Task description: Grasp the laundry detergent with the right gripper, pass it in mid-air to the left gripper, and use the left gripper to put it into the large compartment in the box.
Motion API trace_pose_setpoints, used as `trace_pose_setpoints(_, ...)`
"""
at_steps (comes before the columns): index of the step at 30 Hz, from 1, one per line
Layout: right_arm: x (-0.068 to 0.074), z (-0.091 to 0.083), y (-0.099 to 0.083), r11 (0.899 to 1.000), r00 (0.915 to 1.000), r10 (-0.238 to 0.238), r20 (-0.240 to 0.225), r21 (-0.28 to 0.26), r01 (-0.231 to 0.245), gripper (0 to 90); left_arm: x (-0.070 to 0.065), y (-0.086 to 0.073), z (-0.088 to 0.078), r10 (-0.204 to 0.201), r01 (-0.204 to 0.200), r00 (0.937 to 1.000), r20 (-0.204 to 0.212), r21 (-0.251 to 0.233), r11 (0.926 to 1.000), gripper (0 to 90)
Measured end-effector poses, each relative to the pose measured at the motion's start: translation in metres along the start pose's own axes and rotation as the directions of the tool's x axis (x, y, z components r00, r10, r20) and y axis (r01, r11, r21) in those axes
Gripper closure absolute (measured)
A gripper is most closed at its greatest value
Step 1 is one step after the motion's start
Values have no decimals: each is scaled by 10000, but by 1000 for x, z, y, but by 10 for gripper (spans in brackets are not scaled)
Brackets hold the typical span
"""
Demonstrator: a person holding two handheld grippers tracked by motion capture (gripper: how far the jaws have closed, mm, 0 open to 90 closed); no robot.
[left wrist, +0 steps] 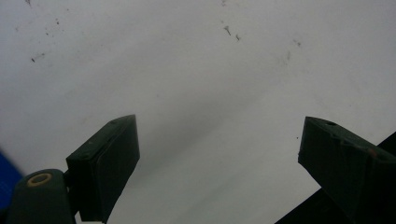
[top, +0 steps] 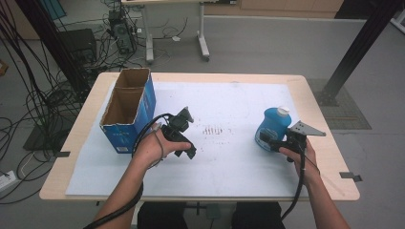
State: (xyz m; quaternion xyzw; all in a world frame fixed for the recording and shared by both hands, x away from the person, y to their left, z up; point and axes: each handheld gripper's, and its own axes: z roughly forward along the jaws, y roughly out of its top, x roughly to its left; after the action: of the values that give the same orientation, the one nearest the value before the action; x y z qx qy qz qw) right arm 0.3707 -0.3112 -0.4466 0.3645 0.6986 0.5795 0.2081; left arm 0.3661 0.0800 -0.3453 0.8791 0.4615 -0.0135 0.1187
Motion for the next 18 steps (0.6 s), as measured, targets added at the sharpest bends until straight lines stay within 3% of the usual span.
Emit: trace_pose_setpoints(18,1,-1,0,9999,9999,-119,-14,15,119,393,-1,0,0,60,-60,10000,6,1,10000,129)
